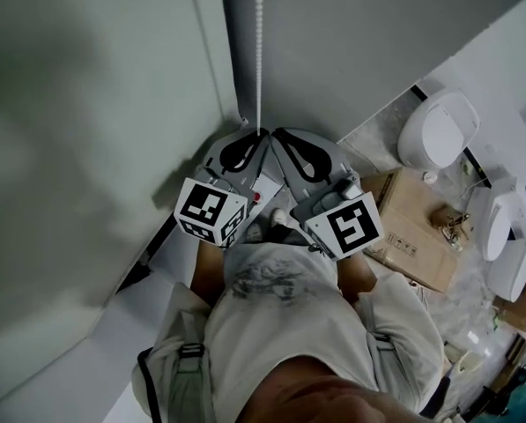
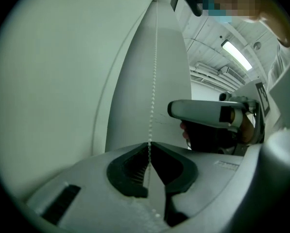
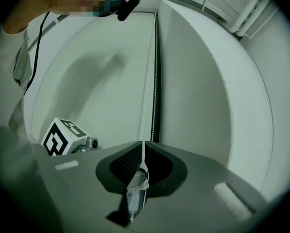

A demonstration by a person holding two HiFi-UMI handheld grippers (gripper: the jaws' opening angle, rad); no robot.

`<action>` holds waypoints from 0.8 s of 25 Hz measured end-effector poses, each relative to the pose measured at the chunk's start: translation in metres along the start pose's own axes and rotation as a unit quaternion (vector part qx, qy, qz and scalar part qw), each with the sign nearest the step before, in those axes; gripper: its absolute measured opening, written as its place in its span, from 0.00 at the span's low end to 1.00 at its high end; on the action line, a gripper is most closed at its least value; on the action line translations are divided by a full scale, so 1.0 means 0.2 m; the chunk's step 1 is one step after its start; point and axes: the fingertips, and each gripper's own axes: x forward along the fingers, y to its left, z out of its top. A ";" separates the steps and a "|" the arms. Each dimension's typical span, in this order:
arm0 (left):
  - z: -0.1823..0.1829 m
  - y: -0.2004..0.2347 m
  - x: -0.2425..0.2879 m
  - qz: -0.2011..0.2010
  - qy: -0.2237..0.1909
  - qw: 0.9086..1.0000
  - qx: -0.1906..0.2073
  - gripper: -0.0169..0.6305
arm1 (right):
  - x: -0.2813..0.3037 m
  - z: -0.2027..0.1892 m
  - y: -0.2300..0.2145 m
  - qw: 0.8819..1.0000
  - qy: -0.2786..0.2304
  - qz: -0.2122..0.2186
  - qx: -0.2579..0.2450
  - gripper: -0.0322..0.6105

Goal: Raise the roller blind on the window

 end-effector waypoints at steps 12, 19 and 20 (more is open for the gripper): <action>-0.03 -0.05 -0.08 0.002 0.003 1.000 -0.004 0.06 | 0.06 0.20 0.05 0.998 -0.010 0.053 -0.017 0.14; -0.05 -0.05 -0.10 0.007 0.003 1.000 -0.003 0.06 | 0.09 0.30 0.10 0.996 -0.024 0.076 -0.029 0.15; -0.05 -0.05 -0.11 0.007 0.003 1.000 -0.003 0.06 | 0.09 0.32 0.10 0.996 -0.028 0.076 -0.032 0.15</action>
